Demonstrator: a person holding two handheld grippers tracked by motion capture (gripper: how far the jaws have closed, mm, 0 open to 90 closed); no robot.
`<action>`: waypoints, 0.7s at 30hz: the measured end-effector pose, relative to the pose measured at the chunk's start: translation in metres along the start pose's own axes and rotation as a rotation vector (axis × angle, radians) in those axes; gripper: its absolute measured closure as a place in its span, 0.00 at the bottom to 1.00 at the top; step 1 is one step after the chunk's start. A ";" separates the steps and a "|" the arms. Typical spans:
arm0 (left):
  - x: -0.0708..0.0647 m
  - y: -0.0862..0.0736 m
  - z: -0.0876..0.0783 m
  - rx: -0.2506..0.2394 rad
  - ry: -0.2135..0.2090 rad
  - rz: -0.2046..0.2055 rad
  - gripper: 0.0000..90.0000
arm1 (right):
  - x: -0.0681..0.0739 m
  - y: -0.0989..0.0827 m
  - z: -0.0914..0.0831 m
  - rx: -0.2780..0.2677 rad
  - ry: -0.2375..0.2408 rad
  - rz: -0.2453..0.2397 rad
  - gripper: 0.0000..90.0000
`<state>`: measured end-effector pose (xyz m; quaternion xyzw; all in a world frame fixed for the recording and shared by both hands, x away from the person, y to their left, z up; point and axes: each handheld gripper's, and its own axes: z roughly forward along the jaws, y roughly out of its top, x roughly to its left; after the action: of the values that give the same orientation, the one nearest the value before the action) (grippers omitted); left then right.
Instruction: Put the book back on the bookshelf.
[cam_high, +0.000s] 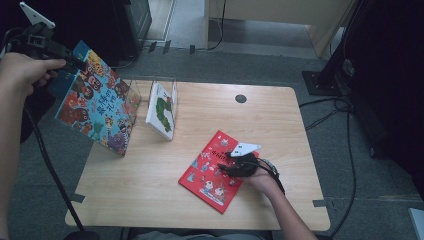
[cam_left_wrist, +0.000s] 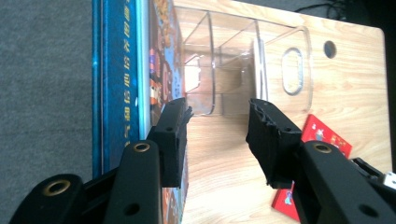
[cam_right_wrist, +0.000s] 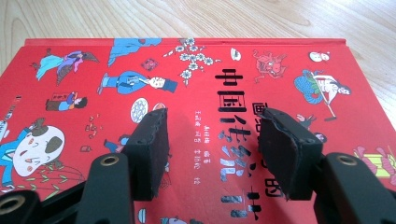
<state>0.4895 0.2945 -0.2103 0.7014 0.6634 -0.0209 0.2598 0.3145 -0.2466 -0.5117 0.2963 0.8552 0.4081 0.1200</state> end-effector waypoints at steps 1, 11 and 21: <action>-0.001 -0.002 -0.002 -0.009 -0.005 0.009 0.63 | 0.000 0.000 0.000 0.000 0.001 0.001 0.47; -0.005 -0.026 0.000 -0.030 -0.064 0.037 0.56 | -0.005 0.000 -0.003 0.001 0.002 0.041 0.48; -0.019 -0.047 0.013 -0.048 -0.107 0.076 0.54 | -0.011 -0.002 -0.005 -0.002 -0.008 0.064 0.50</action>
<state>0.4466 0.2710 -0.2301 0.7175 0.6218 -0.0328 0.3122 0.3204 -0.2575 -0.5102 0.3248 0.8445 0.4112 0.1106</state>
